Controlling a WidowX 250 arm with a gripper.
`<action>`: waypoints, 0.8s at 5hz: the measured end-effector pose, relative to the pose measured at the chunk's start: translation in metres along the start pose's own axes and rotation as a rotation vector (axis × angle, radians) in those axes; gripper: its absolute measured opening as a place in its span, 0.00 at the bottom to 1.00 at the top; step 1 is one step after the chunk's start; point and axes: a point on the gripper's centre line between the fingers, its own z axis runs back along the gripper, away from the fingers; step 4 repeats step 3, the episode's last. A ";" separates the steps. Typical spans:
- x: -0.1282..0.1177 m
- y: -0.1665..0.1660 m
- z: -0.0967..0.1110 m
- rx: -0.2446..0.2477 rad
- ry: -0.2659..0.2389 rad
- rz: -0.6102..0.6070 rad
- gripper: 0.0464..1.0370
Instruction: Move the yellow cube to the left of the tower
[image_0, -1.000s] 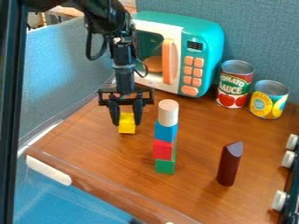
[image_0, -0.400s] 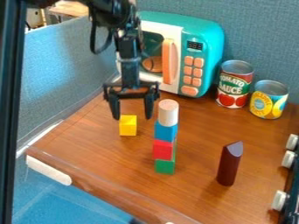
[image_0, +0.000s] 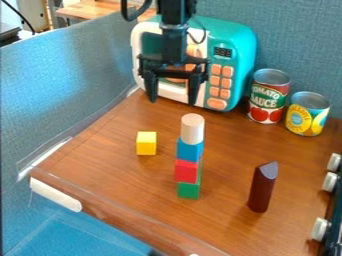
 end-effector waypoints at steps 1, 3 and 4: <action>-0.003 -0.006 0.010 -0.042 -0.015 -0.081 0.96; -0.010 -0.009 0.044 -0.137 -0.071 -0.123 0.96; -0.010 -0.009 0.044 -0.137 -0.071 -0.123 0.96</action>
